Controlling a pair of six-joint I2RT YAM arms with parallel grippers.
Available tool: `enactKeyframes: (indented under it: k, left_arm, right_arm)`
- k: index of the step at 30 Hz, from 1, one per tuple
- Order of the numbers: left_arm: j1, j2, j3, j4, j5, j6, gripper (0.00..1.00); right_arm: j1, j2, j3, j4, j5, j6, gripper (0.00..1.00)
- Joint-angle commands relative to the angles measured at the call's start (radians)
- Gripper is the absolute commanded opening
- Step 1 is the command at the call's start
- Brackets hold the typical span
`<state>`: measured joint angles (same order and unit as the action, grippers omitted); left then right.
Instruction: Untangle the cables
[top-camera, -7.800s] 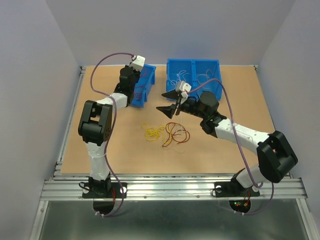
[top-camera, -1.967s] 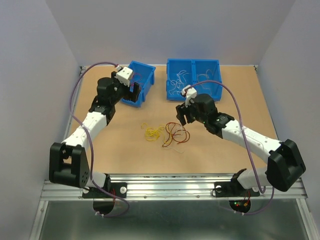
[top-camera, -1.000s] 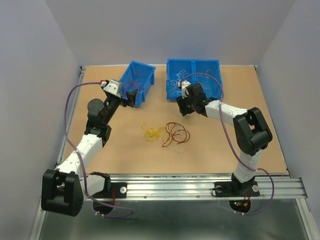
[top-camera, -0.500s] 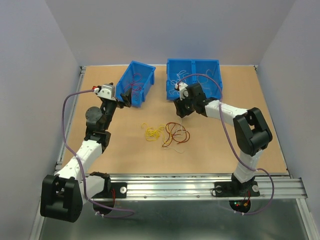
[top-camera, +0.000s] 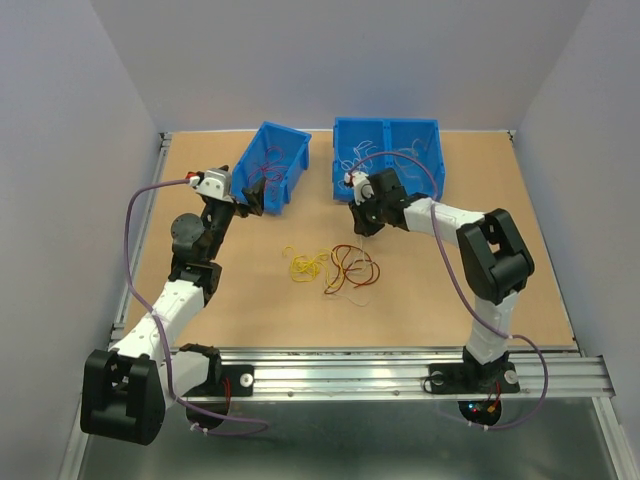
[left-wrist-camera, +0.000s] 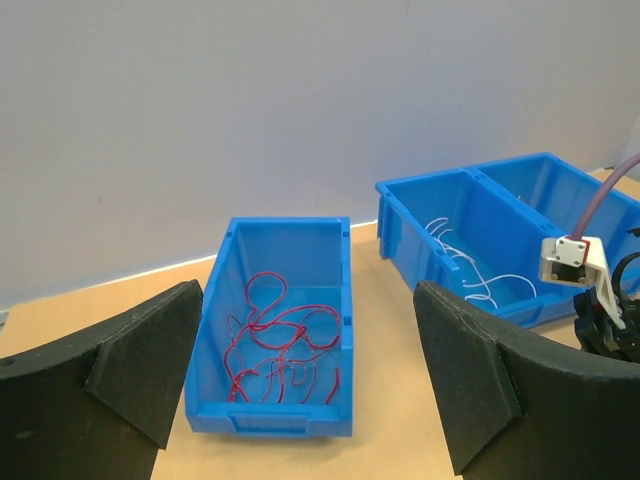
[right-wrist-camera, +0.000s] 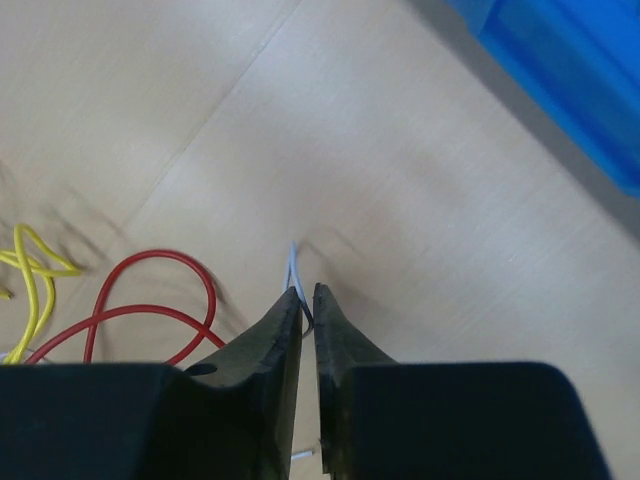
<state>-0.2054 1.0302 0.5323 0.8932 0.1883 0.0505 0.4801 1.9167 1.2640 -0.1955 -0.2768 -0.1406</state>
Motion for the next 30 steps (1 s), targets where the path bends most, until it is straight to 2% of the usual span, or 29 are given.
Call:
enactKeyframes:
  k: [1,2,3,8,9,14,15,18,23,27,30]
  left_arm:
    - [0.001,-0.024,0.023,0.055,0.022,0.011,0.99]
    - [0.001,-0.021,0.023,0.055,0.025,0.012,0.99]
    - [0.001,-0.021,0.023,0.055,0.030,0.014,0.99]
    - [0.000,-0.001,0.037,0.043,0.057,0.022,0.99]
    - [0.001,-0.001,0.038,0.039,0.066,0.023,0.99]
    - [0.000,0.005,0.040,0.038,0.105,0.035,0.99]
    - [0.000,0.004,0.041,0.036,0.126,0.038,0.99]
    - [-0.002,0.002,0.040,0.033,0.204,0.055,0.99]
    - [-0.009,0.013,0.035,0.030,0.352,0.074,0.99]
    - [-0.023,0.027,0.035,0.024,0.472,0.107,0.99]
    - [-0.046,0.036,0.029,0.021,0.568,0.140,0.99]
  right_arm:
    - [0.009,-0.030,0.060,-0.019,-0.065,-0.020,0.11]
    - [0.011,-0.050,0.052,-0.012,-0.093,-0.036,0.09]
    - [0.014,-0.062,0.045,-0.006,-0.140,-0.046,0.02]
    - [0.015,-0.221,-0.087,0.168,-0.252,-0.073,0.01]
    - [0.015,-0.296,-0.115,0.186,-0.262,-0.067,0.01]
    - [0.015,-0.545,-0.340,0.512,-0.302,0.040,0.01]
    - [0.015,-0.629,-0.386,0.571,-0.305,0.062,0.01]
    - [0.015,-0.737,-0.504,0.737,-0.321,0.114,0.00]
    - [0.015,-0.924,-0.612,0.896,-0.254,0.211,0.01]
    - [0.015,-1.033,-0.730,1.054,-0.164,0.256,0.01]
    - [0.015,-1.085,-0.759,1.123,-0.159,0.291,0.01]
